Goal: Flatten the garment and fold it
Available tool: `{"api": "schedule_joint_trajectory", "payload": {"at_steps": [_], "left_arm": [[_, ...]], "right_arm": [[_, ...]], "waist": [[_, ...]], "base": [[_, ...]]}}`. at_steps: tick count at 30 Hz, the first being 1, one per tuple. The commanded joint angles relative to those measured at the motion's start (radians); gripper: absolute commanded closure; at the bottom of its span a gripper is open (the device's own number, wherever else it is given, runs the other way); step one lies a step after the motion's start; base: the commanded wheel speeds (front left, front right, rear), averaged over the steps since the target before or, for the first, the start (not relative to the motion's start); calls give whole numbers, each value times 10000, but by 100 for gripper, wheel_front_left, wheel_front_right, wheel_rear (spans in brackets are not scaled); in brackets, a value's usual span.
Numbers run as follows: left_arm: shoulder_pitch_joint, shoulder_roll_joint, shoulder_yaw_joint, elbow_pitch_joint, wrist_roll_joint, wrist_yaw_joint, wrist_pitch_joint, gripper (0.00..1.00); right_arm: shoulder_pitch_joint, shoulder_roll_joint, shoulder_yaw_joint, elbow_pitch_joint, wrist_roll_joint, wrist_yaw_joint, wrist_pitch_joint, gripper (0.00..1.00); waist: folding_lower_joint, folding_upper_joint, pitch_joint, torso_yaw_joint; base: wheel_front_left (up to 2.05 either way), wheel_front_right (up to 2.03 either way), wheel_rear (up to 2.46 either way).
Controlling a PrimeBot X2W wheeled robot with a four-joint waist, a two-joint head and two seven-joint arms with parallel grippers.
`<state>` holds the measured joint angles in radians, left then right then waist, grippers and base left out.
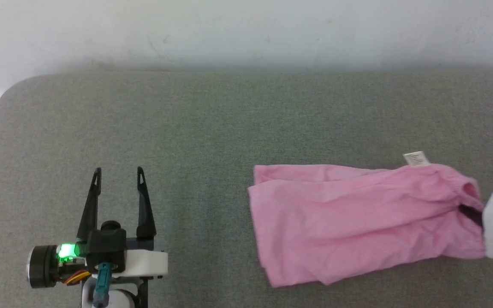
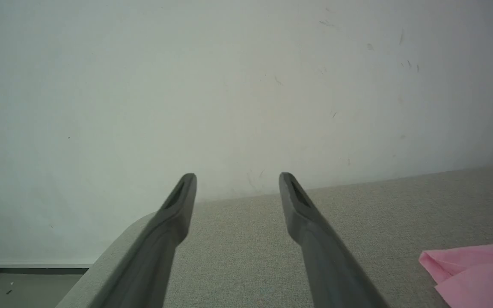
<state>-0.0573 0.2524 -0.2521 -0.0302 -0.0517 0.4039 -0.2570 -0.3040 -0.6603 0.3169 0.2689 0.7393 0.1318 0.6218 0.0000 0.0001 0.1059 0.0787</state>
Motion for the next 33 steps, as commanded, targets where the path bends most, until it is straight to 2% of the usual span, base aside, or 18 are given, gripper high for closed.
{"api": "schedule_joint_trajectory", "payload": {"at_steps": [1, 5, 10, 16, 21, 26, 32, 33], "left_arm": [[205, -71, 79, 50, 98, -117, -47, 0], [259, -138, 101, 77, 197, -231, -47, 0], [279, -184, 120, 106, 289, -332, -47, 0], [217, -252, 122, 120, 329, -441, -47, 0], [25, -396, 49, 141, 360, -534, -47, 0], [-233, -568, -48, 138, 397, -590, -47, 0], [-470, -715, -94, 130, 420, -604, -47, 0], [-470, -715, -94, 130, 420, -604, -47, 0]], "right_arm": [[129, -281, -304, 34, 49, -11, 178, 100], [472, -837, -671, -236, 61, -11, 453, 100], [828, -1087, -526, -1618, 280, -11, 815, 100], [656, -713, 155, -3712, 646, -11, 1364, 100], [0, -163, 1104, -4458, 512, -11, 1738, 100], [-937, 651, 2120, -3933, 242, -11, 1668, 100], [-1840, 1442, 3447, -1812, -187, -11, 1563, 100], [-1840, 1442, 3447, -1812, -187, -11, 1563, 100]], "waist": [[0, -1, -18, -17], [0, -1, -80, -33], [0, -1, -157, 7], [0, -1, -114, 98], [0, -1, 86, 333], [0, -1, 406, 628], [0, -1, 783, 890], [0, -1, 783, 890]], "base": [[0, 0, 0], [0, 0, 0], [0, 0, 0], [0, 0, 0], [0, 0, 0], [0, 0, 0], [0, 0, 0], [0, 0, 0]]}}
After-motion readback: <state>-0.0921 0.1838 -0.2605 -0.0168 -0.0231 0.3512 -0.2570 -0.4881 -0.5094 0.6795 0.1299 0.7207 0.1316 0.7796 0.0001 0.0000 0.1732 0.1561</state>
